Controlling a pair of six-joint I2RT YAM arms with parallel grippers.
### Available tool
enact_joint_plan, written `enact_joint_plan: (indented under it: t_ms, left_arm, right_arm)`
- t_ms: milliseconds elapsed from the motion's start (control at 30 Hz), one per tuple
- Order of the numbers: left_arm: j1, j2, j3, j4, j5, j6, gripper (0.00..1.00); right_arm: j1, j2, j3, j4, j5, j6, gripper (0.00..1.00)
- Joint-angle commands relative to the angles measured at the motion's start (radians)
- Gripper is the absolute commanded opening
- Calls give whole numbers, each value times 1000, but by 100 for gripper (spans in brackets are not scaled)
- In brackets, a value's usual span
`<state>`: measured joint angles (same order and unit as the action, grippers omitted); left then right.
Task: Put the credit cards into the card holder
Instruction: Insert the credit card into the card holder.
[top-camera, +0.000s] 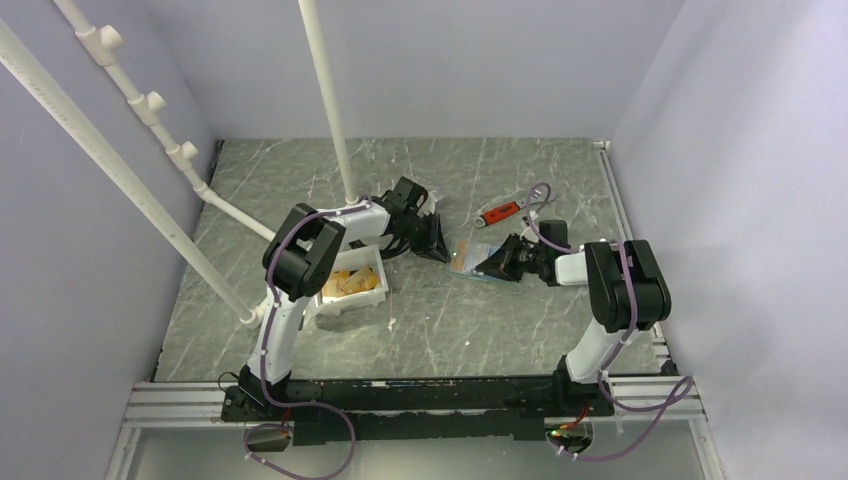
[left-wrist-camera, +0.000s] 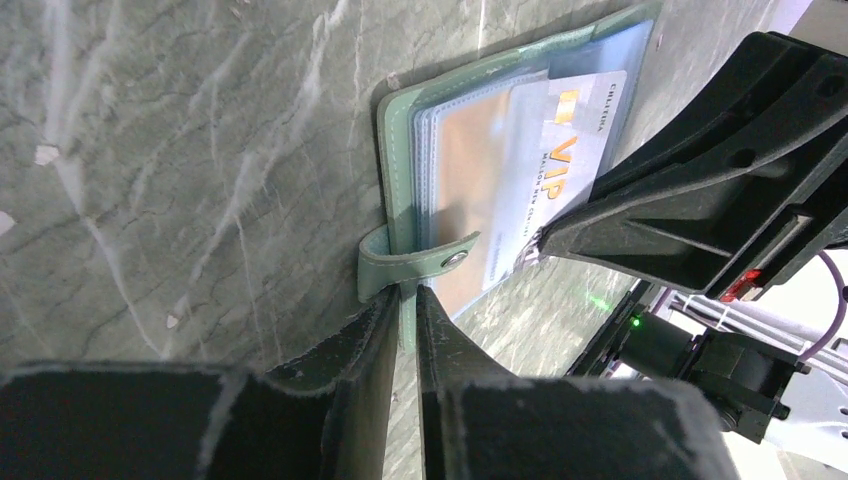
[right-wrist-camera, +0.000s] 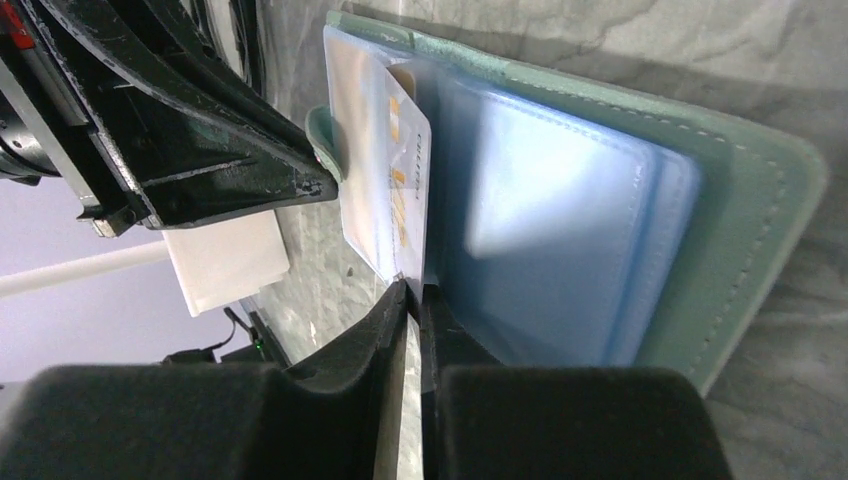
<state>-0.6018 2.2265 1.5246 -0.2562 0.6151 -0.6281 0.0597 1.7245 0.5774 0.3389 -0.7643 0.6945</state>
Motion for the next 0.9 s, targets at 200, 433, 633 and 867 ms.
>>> enact_joint_plan:
  t_ms: [200, 433, 633, 867]
  left_arm:
    - [-33, -76, -31, -102, -26, 58, 27]
    - [-34, -158, -53, -96, -14, 74, 37]
    - [-35, -198, -85, -48, -58, 63, 44]
    - [-76, -117, -84, 24, -86, -1, 28]
  right_arm:
    - [29, -92, 113, -448, 244, -236, 45]
    - [28, -225, 99, -548, 312, -254, 59]
    - [23, -236, 183, -637, 384, -331, 59]
    - [20, -217, 216, -616, 397, -326, 58]
